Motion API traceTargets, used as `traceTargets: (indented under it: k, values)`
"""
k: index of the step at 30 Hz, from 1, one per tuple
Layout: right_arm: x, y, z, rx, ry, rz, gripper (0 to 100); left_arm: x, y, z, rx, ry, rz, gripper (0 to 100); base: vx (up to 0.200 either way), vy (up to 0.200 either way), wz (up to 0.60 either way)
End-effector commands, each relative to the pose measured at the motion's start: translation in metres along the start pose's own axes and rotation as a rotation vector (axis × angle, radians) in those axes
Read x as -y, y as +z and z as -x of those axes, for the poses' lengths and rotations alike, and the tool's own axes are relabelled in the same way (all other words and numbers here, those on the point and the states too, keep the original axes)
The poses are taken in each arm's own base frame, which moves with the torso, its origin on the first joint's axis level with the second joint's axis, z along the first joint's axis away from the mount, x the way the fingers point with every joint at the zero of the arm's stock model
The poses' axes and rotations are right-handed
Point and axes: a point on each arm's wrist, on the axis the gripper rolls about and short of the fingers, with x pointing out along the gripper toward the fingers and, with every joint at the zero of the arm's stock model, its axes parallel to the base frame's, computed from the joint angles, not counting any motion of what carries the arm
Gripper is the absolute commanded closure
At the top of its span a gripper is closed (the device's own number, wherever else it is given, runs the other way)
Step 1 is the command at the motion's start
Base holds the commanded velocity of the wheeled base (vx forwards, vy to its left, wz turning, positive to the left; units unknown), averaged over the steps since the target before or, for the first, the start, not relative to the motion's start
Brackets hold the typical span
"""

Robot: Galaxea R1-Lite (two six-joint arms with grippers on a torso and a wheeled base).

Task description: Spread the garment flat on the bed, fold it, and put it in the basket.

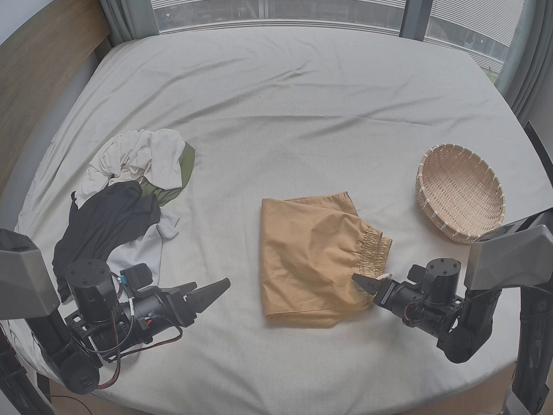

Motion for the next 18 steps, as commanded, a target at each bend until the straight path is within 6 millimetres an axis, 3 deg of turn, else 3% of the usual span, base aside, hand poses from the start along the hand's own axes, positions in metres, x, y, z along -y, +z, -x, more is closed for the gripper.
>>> traceTargets:
  k: [1, 5, 6, 12, 18]
  values:
    - [-0.006, -0.005, -0.014, 0.002, 0.034, 0.011, 0, -0.002, -0.001, 0.002, -0.002, 0.013, 0.004, 0, 0.0, 0.0, 0.0]
    - [-0.007, -0.003, -0.015, 0.008, 0.04, 0.006, 0, -0.002, -0.004, 0.004, -0.014, 0.02, 0.008, 0, 0.0, 0.0, 0.0]
    - [-0.007, -0.003, -0.014, 0.008, 0.04, 0.006, 100, -0.003, -0.004, 0.004, -0.014, 0.023, 0.008, 0, 0.0, 0.0, 0.0]
    - [-0.01, -0.002, -0.007, 0.001, 0.046, 0.006, 100, -0.002, -0.003, 0.004, -0.007, 0.027, 0.014, 0, 0.0, 0.0, 0.0]
    - [-0.04, 0.006, 0.013, 0.016, 0.137, 0.025, 100, -0.003, -0.004, 0.005, -0.004, 0.048, 0.014, 0, 0.0, 0.0, 0.0]
